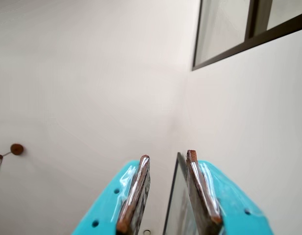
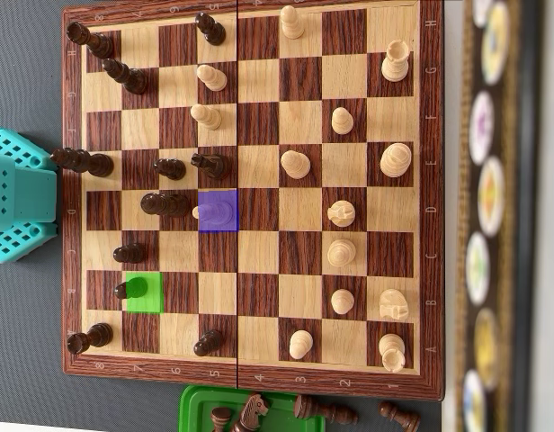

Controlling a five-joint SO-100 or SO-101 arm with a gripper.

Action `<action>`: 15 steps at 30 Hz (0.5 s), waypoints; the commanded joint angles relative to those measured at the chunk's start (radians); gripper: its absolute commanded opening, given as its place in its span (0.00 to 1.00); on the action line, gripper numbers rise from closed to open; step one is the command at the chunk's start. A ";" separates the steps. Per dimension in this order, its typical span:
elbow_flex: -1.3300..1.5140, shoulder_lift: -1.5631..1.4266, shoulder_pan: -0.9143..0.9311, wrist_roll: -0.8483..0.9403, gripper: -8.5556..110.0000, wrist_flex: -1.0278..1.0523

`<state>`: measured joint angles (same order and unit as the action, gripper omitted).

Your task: Play chess

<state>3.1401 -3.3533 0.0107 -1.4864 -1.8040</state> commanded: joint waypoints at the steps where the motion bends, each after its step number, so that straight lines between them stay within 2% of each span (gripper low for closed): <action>1: 0.020 0.008 -0.005 0.002 0.17 0.002; 15: 0.015 0.008 0.000 0.002 0.17 0.003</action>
<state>3.1401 -3.3533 0.0123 -1.4864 -1.8040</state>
